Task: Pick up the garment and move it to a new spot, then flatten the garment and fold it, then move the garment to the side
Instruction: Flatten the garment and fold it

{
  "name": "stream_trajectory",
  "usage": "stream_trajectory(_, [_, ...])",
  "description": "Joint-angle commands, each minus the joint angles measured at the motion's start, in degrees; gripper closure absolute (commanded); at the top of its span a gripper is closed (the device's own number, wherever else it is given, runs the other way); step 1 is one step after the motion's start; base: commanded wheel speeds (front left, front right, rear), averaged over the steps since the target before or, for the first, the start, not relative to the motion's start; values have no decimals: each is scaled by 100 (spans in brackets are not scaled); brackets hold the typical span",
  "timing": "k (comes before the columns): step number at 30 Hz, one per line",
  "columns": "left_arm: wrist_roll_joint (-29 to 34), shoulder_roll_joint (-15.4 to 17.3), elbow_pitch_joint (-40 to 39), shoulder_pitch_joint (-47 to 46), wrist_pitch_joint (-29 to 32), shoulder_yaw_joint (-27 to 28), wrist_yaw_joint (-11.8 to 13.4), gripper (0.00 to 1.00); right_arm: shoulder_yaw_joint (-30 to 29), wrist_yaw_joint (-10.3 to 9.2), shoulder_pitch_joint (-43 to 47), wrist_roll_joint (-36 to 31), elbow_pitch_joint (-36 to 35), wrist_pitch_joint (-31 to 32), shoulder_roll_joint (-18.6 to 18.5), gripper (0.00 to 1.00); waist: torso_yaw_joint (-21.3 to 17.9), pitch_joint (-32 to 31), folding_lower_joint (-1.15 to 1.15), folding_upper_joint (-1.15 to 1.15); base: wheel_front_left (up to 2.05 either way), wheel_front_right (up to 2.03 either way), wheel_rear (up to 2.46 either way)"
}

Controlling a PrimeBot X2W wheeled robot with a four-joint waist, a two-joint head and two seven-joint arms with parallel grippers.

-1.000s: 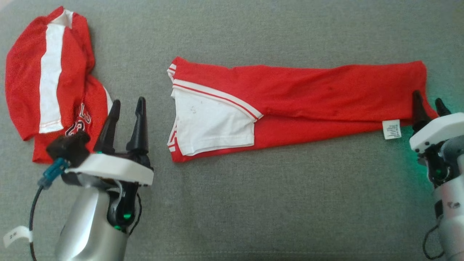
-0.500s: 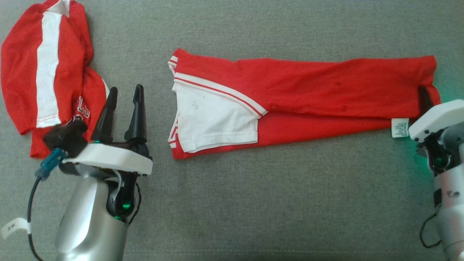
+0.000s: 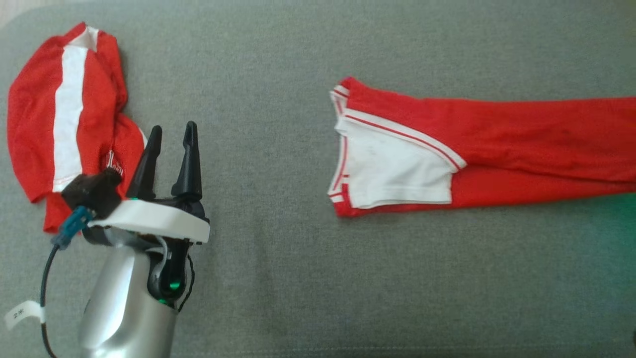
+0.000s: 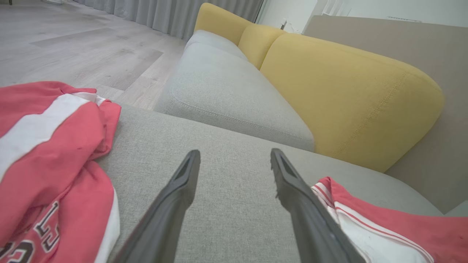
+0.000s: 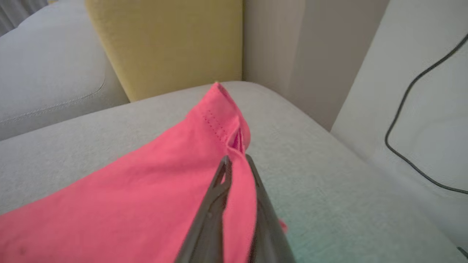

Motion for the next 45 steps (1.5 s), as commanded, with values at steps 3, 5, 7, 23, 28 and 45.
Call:
stream_trajectory(3, [40, 58, -134, 38, -70, 214, -35, 0, -344, 37, -115, -619, -402, -88, 304, 100, -57, -206, 0, 0, 0, 0, 0])
stream_trajectory(5, [30, 54, -130, 59, -70, 211, -35, 0, -349, 37, -132, -678, -460, -67, 419, 100, -66, -243, 0, 0, 0, 0, 0])
stream_trajectory(7, [12, 47, -128, 104, -70, 215, -35, 0, -274, 37, -174, -704, -595, -19, 646, 100, -86, -310, 0, 0, 0, 0, 0])
stream_trajectory(23, [-83, -1, -78, 284, -70, 113, -36, 0, 2121, 37, 244, 1134, -2355, 790, 1484, 100, 1, -621, 0, 0, 0, 0, 0])
stream_trajectory(28, [-139, -21, -50, 299, -70, 62, -36, 0, 2881, 37, 528, 1890, -2440, 831, 1487, 100, 148, -624, 0, 0, 0, 0, 0])
stream_trajectory(45, [-230, -55, 87, 337, -70, -137, -36, 0, 4533, 37, 265, 3182, -1089, -159, 1489, 100, 672, -549, 0, 0, 0, 0, 0])
